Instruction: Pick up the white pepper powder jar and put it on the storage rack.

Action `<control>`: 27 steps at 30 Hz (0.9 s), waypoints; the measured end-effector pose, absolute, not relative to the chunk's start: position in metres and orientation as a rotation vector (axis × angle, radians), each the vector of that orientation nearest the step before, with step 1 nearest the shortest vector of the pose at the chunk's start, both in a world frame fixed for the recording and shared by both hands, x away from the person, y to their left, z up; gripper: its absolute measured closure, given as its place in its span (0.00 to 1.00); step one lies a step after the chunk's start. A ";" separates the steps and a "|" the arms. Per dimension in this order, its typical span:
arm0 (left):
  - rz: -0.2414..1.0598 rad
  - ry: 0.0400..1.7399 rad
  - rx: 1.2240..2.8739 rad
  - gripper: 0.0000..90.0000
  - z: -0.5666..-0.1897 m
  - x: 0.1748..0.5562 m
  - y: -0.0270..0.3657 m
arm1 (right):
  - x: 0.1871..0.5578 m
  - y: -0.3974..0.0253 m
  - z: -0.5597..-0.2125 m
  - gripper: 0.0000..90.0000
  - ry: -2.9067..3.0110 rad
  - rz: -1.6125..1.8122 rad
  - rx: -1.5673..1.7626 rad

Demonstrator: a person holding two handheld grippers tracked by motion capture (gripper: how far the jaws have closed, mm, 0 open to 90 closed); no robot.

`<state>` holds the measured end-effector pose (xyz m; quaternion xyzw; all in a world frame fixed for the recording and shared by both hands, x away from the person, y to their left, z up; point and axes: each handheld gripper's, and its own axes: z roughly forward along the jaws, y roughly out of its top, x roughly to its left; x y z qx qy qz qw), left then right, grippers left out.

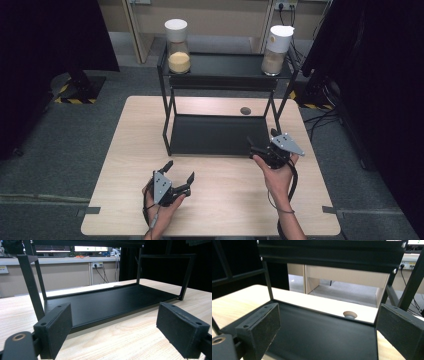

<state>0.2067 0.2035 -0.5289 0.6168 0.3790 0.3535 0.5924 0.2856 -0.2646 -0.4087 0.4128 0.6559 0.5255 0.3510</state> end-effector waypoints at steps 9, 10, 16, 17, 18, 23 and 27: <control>0.824 0.881 1.438 0.14 -0.529 0.207 0.203 | 0.281 -0.268 -0.422 0.06 1.721 1.359 1.095; 0.824 0.880 1.438 0.14 -0.529 0.207 0.203 | 0.280 -0.268 -0.423 0.06 1.722 1.361 1.101; 0.823 0.881 1.435 0.14 -0.529 0.207 0.203 | 0.277 -0.268 -0.431 0.06 1.734 1.363 1.111; 0.821 0.881 1.436 0.14 -0.529 0.207 0.204 | 0.277 -0.269 -0.433 0.06 1.740 1.362 1.112; 0.820 0.882 1.436 0.14 -0.529 0.207 0.204 | 0.276 -0.269 -0.434 0.06 1.743 1.360 1.116; 0.822 0.881 1.434 0.14 -0.529 0.207 0.204 | 0.275 -0.270 -0.442 0.06 1.753 1.358 1.132; 0.823 0.881 1.433 0.14 -0.529 0.206 0.204 | 0.273 -0.270 -0.447 0.06 1.763 1.351 1.138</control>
